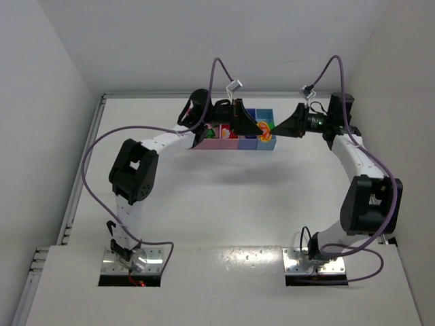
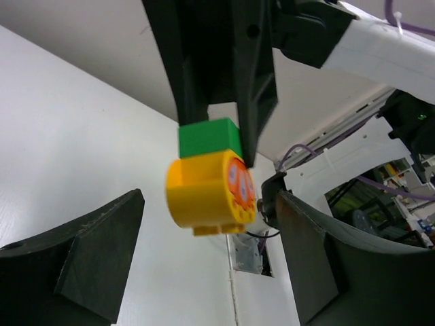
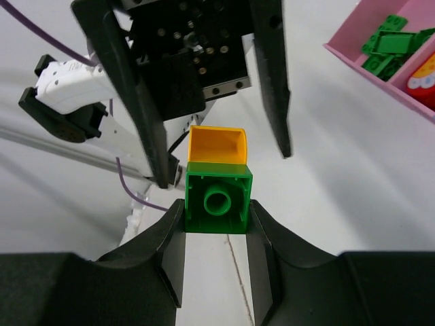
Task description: Sort the legos into containers by color
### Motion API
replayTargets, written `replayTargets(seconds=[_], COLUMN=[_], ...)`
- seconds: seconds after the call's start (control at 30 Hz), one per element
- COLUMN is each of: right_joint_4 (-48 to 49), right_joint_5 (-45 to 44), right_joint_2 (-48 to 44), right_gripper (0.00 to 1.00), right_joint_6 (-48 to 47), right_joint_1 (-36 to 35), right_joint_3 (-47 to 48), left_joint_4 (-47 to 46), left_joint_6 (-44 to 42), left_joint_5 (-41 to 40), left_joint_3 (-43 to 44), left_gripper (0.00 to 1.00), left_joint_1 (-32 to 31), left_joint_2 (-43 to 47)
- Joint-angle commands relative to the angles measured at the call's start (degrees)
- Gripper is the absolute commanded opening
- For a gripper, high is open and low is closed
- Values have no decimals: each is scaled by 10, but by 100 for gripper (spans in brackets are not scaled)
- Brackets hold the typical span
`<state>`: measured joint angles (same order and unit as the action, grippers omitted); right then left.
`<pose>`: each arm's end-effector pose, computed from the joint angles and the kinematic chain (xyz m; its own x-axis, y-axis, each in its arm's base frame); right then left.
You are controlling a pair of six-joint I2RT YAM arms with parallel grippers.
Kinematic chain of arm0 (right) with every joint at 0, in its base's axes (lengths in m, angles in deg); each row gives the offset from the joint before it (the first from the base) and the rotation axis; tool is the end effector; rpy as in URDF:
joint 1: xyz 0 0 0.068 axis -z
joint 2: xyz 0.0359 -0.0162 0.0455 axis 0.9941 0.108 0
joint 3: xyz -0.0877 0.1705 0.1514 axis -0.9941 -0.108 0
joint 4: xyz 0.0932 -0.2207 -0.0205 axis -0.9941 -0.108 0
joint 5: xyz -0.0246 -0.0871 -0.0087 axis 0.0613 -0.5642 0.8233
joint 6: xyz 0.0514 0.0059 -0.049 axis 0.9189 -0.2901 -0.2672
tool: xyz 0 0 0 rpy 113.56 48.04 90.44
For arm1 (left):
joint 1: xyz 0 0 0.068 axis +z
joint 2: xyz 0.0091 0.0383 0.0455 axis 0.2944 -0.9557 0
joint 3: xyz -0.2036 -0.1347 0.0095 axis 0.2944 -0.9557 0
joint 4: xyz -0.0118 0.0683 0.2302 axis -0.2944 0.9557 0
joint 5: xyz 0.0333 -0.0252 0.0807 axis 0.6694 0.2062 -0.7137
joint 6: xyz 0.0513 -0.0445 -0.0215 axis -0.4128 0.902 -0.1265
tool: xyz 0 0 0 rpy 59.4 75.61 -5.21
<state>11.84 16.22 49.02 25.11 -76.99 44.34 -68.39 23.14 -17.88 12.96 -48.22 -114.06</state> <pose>0.3249 0.0191 0.2691 -0.8423 0.2143 -0.4945 -0.4495 0.2269 0.8640 0.3569 -0.2755 0.2912 -0.7011 -0.0286 -0.7125 0.7107 -0.1086 -0.6951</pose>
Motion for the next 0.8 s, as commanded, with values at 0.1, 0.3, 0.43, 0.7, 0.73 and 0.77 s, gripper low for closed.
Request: replayTargets(seconds=[0.1,0.3,0.43,0.7,0.73,0.77], right_joint_4=[35,40,40,40,31,20], right_joint_5=[21,2,-16,-39,-39,-46], right_joint_2=[-33,-33,-22,-4,-10,-10], right_gripper=[0,0,0,0,0,0], right_joint_6=[-3,-13,-18,-18,-24,-32], right_joint_1=[-18,-18,14,72,72,79], right_joint_3=[1,1,31,79,79,79], left_joint_4=[54,39,-1,36,64,102], left_joint_6=[-61,-55,-30,-61,-106,-140], left_joint_5=[-22,-9,-1,-37,-57,-115], left_joint_3=[30,25,-30,-105,-105,-79], left_gripper=[79,24,1,0,0,0], left_joint_1=[0,0,0,-5,-5,-11], left_joint_2=[-7,-7,17,50,50,50])
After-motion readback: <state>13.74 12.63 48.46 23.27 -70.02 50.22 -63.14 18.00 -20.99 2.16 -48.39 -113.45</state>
